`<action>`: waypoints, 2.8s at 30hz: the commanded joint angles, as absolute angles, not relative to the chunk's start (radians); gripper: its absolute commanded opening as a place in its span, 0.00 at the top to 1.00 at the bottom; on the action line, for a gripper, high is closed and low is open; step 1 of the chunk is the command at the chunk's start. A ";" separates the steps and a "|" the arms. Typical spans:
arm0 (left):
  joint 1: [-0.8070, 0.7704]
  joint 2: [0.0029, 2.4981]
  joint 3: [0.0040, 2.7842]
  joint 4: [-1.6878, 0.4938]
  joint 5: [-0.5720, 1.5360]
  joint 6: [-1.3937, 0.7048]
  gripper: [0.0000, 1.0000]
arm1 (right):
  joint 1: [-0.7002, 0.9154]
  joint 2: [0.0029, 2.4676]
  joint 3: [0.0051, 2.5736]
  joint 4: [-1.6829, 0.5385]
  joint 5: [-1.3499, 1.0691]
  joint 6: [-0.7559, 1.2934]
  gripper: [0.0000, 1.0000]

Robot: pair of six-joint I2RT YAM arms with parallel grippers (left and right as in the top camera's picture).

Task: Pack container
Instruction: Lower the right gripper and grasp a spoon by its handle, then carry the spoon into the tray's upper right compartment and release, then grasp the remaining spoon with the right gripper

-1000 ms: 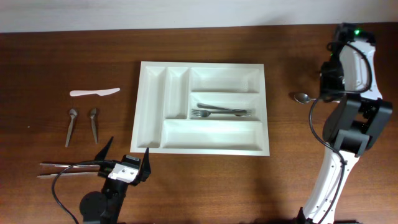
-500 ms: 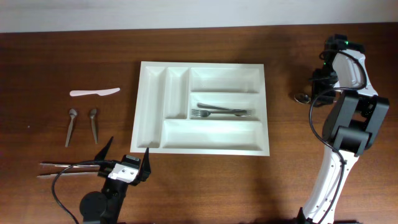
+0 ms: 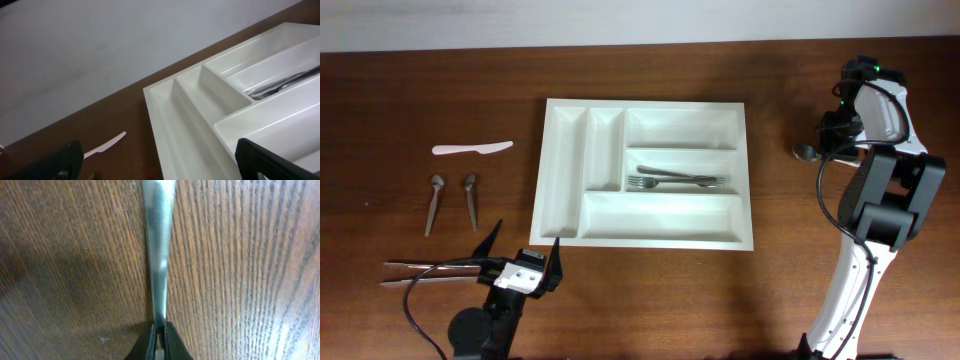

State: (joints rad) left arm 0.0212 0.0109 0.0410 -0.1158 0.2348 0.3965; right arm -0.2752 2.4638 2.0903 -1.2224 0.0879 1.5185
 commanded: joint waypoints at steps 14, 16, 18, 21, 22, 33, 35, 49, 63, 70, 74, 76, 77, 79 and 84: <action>0.024 0.005 0.033 -0.115 0.232 0.383 0.01 | -0.170 2.341 2.288 -1.379 0.168 1.463 0.96; 0.024 0.005 0.033 -0.115 0.232 0.383 0.01 | -0.139 2.328 2.334 -1.404 0.142 1.475 0.96; 0.024 0.005 0.033 -0.115 0.232 0.384 0.01 | -0.091 2.317 2.374 -1.411 0.078 1.494 0.96; 0.024 0.005 0.033 -0.115 0.232 0.384 0.01 | -0.004 2.316 2.392 -1.427 0.001 1.585 0.96; 0.024 0.005 0.033 -0.115 0.232 0.384 0.01 | 0.028 2.316 2.389 -1.433 -0.013 1.620 0.96; 0.024 0.005 0.033 -0.115 0.232 0.384 0.01 | 0.297 2.330 2.383 -1.372 0.023 1.816 0.96; 0.024 0.005 0.033 -0.115 0.232 0.384 0.01 | 0.311 2.344 2.383 -1.372 0.023 1.824 0.96; 0.024 0.005 0.033 -0.115 0.232 0.384 0.01 | 0.314 2.432 2.378 -1.326 0.022 1.823 0.82; 0.024 0.005 0.033 -0.115 0.232 0.384 0.01 | -0.009 2.443 2.428 -1.331 0.126 1.477 0.05; 0.024 0.005 0.033 -0.115 0.232 0.383 0.01 | -0.370 2.446 2.381 -1.303 0.078 1.489 0.01; 0.024 0.005 0.033 -0.115 0.232 0.383 0.01 | -0.474 2.463 2.338 -1.245 0.086 1.526 0.02; 0.024 0.005 0.033 -0.115 0.232 0.383 0.01 | -0.494 2.480 2.329 -1.222 0.083 1.526 0.01; 0.024 0.005 0.033 -0.115 0.232 0.384 0.01 | -0.499 2.493 2.329 -1.212 0.083 1.525 0.01; 0.024 0.005 0.033 -0.115 0.232 0.383 0.01 | -0.506 2.518 2.328 -1.190 0.079 1.524 0.01; 0.024 0.005 0.033 -0.115 0.232 0.384 0.01 | -0.506 2.563 2.328 -1.156 0.064 1.528 0.01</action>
